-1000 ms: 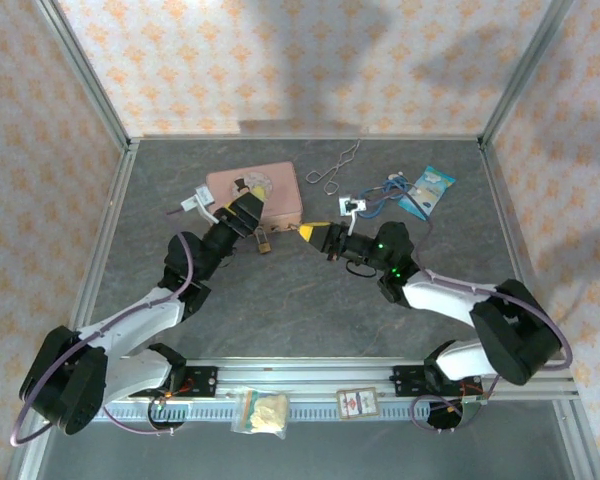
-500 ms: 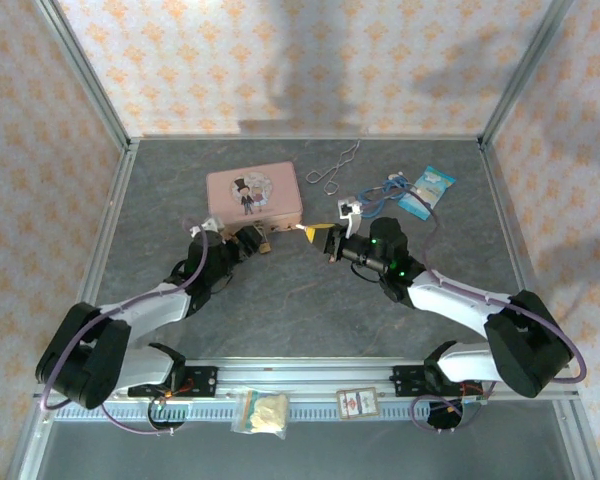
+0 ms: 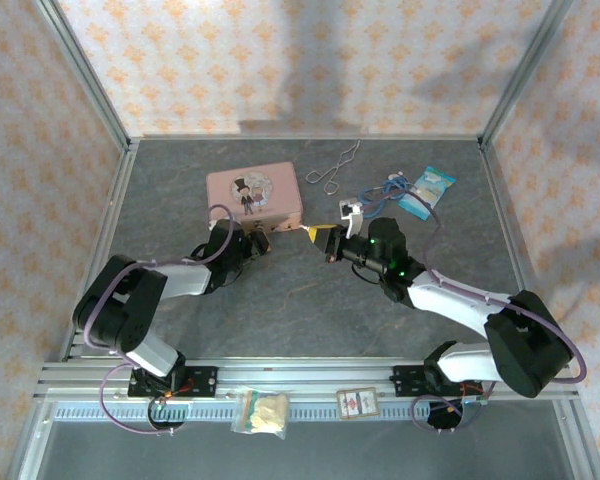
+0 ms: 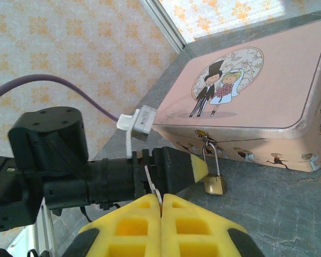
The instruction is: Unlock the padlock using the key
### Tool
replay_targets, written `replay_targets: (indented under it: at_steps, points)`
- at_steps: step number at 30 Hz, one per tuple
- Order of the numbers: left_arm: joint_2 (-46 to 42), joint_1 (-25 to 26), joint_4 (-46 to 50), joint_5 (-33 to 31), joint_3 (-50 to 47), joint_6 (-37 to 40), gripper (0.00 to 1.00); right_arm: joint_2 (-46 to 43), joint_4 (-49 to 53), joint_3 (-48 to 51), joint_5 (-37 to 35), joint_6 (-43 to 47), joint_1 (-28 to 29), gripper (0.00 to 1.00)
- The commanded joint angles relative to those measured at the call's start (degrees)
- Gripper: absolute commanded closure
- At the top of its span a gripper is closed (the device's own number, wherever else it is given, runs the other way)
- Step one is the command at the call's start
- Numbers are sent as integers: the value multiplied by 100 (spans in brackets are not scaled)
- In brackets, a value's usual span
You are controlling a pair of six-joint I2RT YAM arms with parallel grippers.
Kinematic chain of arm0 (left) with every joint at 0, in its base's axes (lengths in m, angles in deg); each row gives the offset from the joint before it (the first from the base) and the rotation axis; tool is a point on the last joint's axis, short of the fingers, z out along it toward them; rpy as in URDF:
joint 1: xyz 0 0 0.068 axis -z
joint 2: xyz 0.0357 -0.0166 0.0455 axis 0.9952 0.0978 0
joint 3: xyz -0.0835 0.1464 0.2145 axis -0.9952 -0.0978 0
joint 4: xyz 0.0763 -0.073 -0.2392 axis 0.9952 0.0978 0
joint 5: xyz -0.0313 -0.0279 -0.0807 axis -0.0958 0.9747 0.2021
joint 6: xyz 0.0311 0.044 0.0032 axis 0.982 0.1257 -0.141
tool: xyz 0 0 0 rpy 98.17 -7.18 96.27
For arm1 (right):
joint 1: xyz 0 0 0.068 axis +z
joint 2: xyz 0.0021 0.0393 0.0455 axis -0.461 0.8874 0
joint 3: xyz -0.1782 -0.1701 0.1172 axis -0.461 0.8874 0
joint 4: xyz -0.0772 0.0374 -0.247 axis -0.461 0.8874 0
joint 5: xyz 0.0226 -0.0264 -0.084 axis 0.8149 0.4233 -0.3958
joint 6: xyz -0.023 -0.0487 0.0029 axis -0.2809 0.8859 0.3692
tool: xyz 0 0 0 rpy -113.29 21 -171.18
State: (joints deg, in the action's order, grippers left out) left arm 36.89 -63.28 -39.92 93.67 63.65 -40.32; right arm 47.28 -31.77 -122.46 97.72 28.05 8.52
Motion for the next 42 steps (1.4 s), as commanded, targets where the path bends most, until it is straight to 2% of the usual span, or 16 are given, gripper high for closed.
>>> replay_targets:
  at_steps: [1,10,17,19,26,32,37,42]
  points:
    - [342,-15,-160,-5,237,177,49,-109,-89,-34,-73,33,16,100]
    - [1143,16,-979,420,350,-247,59,-104,-238,146,-122,-63,16,100]
    - [1145,41,-1261,436,261,-453,68,-74,-366,292,-163,-138,-2,100]
    - [1059,61,-1381,444,186,-505,67,-63,-386,310,-160,-145,-11,100]
    - [919,192,-1356,288,232,-361,51,-1,-465,300,-127,-161,-28,100]
    - [1379,194,-1046,255,645,-177,51,-7,-483,318,-118,-181,-37,100]
    - [1604,199,-825,125,938,-147,62,-135,-427,403,-192,-186,-45,100]
    - [1660,201,-769,27,1060,-165,78,-236,-430,523,-258,-228,-72,100]
